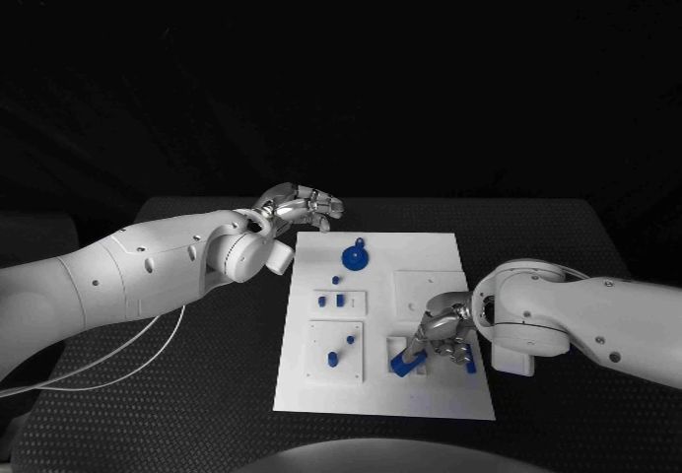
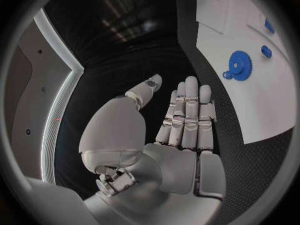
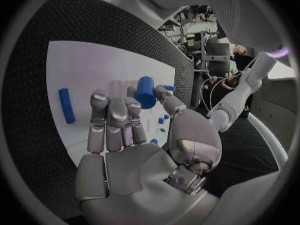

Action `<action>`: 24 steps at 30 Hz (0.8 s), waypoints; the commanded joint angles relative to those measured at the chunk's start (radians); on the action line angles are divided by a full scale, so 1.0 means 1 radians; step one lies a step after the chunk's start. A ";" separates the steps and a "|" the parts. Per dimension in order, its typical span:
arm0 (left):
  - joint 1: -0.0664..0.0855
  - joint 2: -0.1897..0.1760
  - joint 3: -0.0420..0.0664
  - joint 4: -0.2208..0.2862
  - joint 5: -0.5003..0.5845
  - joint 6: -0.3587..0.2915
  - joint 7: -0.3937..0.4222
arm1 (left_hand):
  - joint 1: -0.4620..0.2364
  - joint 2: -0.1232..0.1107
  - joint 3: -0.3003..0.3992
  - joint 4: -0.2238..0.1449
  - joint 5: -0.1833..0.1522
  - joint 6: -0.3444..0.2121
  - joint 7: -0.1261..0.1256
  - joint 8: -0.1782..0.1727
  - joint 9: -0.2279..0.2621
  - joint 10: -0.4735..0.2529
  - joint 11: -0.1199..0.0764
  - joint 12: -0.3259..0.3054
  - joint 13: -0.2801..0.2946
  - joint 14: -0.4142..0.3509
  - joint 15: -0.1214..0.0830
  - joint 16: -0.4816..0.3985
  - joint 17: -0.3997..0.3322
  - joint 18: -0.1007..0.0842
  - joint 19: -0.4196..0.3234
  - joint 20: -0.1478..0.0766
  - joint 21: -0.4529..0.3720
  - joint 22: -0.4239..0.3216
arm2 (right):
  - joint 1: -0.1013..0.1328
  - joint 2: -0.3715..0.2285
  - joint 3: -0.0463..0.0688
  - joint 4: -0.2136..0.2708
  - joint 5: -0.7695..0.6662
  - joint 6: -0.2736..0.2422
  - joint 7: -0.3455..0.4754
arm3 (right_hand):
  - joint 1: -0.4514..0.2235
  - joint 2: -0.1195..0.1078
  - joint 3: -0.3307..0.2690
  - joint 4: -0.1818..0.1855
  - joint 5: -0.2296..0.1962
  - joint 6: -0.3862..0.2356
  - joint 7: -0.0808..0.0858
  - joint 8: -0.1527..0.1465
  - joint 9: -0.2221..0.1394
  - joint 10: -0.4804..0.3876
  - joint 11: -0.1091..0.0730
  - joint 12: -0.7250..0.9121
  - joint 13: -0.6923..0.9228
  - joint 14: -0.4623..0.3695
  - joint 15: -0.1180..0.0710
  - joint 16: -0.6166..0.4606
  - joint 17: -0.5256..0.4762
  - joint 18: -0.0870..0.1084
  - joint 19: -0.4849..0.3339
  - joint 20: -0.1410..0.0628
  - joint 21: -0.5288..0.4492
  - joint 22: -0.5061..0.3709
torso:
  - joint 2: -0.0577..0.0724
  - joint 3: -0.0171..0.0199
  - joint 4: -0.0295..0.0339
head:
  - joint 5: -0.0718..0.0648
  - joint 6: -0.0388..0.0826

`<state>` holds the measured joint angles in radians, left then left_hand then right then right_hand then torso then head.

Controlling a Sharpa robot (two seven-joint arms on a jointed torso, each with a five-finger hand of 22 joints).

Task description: Assemble the parts on the task board

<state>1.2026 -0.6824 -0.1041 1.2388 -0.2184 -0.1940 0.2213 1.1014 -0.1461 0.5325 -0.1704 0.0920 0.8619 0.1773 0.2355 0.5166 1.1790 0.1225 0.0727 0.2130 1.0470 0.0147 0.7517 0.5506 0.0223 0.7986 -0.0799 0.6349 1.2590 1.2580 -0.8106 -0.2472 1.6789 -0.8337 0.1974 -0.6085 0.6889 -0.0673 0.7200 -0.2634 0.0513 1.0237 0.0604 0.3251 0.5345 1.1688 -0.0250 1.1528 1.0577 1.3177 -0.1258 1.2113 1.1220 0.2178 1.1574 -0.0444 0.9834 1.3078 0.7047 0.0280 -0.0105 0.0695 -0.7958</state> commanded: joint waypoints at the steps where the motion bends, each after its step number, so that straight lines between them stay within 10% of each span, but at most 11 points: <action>1: 0.001 0.001 0.000 0.002 0.004 0.016 0.002 | -0.008 -0.002 0.000 0.008 0.002 -0.009 0.001 0.007 -0.002 -0.007 -0.001 0.004 -0.001 0.003 0.004 -0.006 0.001 0.015 0.006 0.000 -0.005 0.002 | 0.000 -0.003 0.000 0.011 0.053 0.049 0.004 | 0.000 0.011 0.000 -0.004 0.004 0.028 0.021 0.003 0.001 -0.003 -0.004 -0.006 0.002 -0.002 -0.003 -0.002 -0.001 0.044 -0.003 0.005 0.004 0.010 | 0.000 -0.0005 0.0006 | 0.000 0.000; 24: 0.002 0.002 0.000 0.003 0.003 0.017 -0.001 | -0.009 -0.002 0.000 0.009 0.002 -0.010 0.001 0.007 -0.002 -0.008 -0.001 0.004 -0.001 0.003 0.004 -0.008 0.003 0.015 0.006 0.000 -0.006 0.003 | -0.007 0.027 0.000 -0.029 -0.022 0.111 -0.001 | -0.002 0.023 -0.003 -0.007 0.004 0.028 0.022 0.000 0.000 -0.005 -0.003 -0.009 0.004 -0.003 -0.003 -0.002 -0.001 0.044 -0.007 0.007 0.003 0.010 | 0.001 -0.0003 0.0017 | 0.001 -0.004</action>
<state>1.2026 -0.6820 -0.1043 1.2392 -0.2185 -0.1915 0.2169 1.1014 -0.1461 0.5327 -0.1650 0.0920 0.8582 0.1809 0.2354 0.5157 1.1791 0.1224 0.0727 0.2132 1.0470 0.0147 0.7478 0.5525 0.0286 0.7987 -0.0798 0.6349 1.2606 1.2520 -0.7861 -0.2475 1.6511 -0.8167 0.2873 -0.6104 0.6888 -0.0537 0.7180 -0.2654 0.0504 1.0221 0.0620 0.3236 0.5334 1.1688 -0.0250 1.1490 1.0600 1.3162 -0.1240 1.2113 1.1221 0.2182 1.1540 -0.0410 0.9834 1.3078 0.7049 0.0272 -0.0089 0.0685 -0.7987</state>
